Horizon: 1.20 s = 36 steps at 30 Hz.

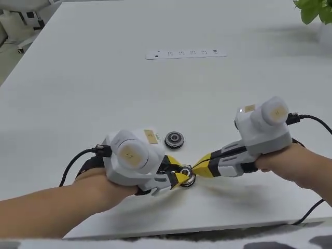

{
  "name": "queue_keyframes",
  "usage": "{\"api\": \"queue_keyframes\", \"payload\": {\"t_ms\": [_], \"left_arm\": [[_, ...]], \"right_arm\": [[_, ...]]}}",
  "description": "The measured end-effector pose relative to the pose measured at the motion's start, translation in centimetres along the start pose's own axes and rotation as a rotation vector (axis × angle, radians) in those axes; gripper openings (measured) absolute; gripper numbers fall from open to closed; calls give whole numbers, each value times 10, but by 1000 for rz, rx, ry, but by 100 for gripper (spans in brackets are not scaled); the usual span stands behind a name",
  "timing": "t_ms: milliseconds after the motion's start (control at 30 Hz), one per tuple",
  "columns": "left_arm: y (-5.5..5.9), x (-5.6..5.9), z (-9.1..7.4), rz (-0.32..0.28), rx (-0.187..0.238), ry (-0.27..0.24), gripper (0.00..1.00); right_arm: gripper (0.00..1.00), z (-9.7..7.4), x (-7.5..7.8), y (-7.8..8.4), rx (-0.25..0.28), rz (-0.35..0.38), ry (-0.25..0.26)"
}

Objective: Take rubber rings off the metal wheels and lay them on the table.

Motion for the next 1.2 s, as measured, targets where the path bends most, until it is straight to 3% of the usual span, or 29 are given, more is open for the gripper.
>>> {"api": "queue_keyframes", "payload": {"t_ms": [367,400,467,833,1200], "left_arm": [[0,0,0,3,3,6,12],[0,0,0,4,3,5,12],[0,0,0,4,2,4,12],[1,-1,-1,2,36,21,13],[0,-1,-5,-11,42,63,18]], "right_arm": [[0,7,-8,-5,20,-20,-58],[0,10,-16,-8,50,11,-127],[0,9,-11,-5,-5,-51,-75],[0,7,-11,-4,-3,-63,-32],[0,4,-8,-3,12,-58,-28]]}}
Point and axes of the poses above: the centre of the closed fingertips' face, and the gripper's own axes: z roughly forward along the fingers, x roughly to its right, y roughly out of its underside, the point moved 6 cm from there along -z, roughly backward along the fingers, and after that the axes turned 14 degrees about -y, right-handed, at the moved point
